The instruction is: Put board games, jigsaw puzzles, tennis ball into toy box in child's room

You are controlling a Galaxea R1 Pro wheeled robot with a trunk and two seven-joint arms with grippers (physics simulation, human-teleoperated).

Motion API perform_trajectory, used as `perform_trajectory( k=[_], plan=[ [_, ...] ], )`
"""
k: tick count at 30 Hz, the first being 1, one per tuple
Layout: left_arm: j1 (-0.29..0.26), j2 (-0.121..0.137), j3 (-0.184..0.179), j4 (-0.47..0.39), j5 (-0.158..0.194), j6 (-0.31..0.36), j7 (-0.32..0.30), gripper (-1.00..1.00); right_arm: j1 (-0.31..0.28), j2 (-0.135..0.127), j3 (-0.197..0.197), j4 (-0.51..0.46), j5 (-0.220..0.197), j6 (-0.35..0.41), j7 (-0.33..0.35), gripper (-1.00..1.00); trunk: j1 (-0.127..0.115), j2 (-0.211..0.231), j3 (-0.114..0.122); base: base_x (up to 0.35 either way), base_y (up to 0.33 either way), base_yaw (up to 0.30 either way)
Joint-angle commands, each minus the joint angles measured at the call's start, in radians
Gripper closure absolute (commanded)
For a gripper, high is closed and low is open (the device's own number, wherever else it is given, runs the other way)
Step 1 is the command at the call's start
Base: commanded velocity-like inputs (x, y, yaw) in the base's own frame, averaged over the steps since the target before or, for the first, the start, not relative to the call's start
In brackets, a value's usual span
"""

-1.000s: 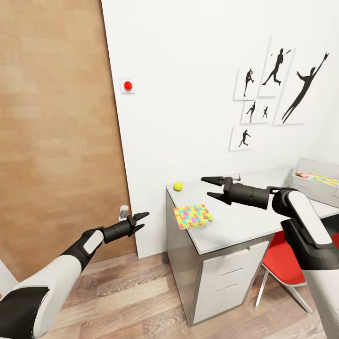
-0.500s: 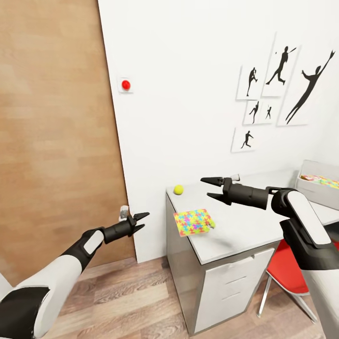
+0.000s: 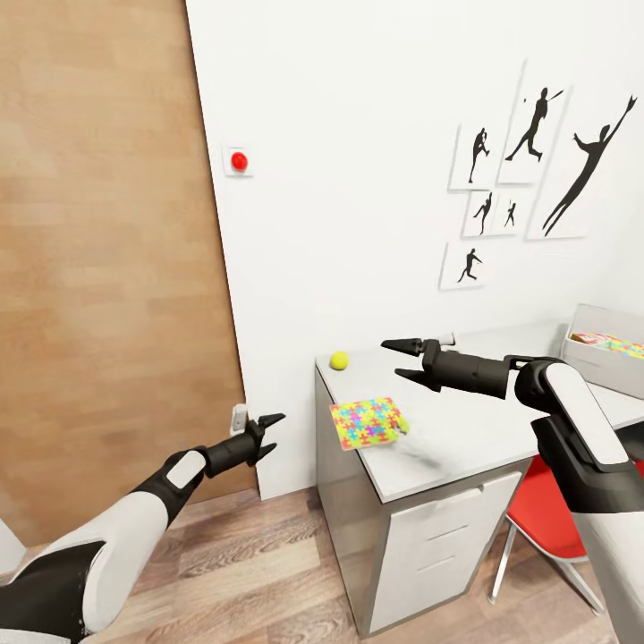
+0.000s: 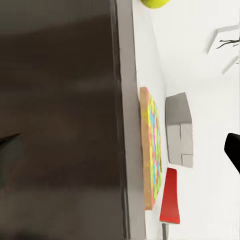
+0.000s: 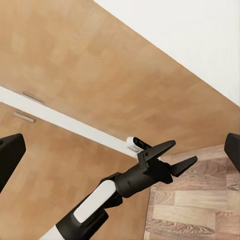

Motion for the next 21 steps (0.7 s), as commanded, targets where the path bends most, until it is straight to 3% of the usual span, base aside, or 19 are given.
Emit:
perform_trajectory(
  k=[1,5,13,21],
  plan=[
    [-0.001,0.000,0.006,0.001,0.003,0.007,0.005,-1.00,-0.001,-0.001,0.001,0.000,-0.011,0.000,-0.010,-1.00,0.000,-0.001,-0.001,0.000,0.000,0.000],
    [-0.001,-0.002,0.016,0.002,0.002,0.006,0.022,-1.00,-0.001,-0.001,0.001,0.001,-0.010,0.000,-0.012,-1.00,0.000,-0.001,-0.001,0.000,0.000,0.000],
    [-0.001,-0.006,0.019,0.003,0.001,0.006,0.027,-1.00,-0.001,-0.001,0.001,0.002,-0.010,0.000,-0.014,-1.00,0.031,-0.057,-0.026,0.000,0.000,0.000],
    [-0.001,-0.018,0.019,0.003,0.000,0.006,0.028,-1.00,-0.001,0.001,0.001,0.003,-0.010,0.000,-0.014,-1.00,0.031,-0.057,-0.026,0.000,0.000,0.000]
  ],
)
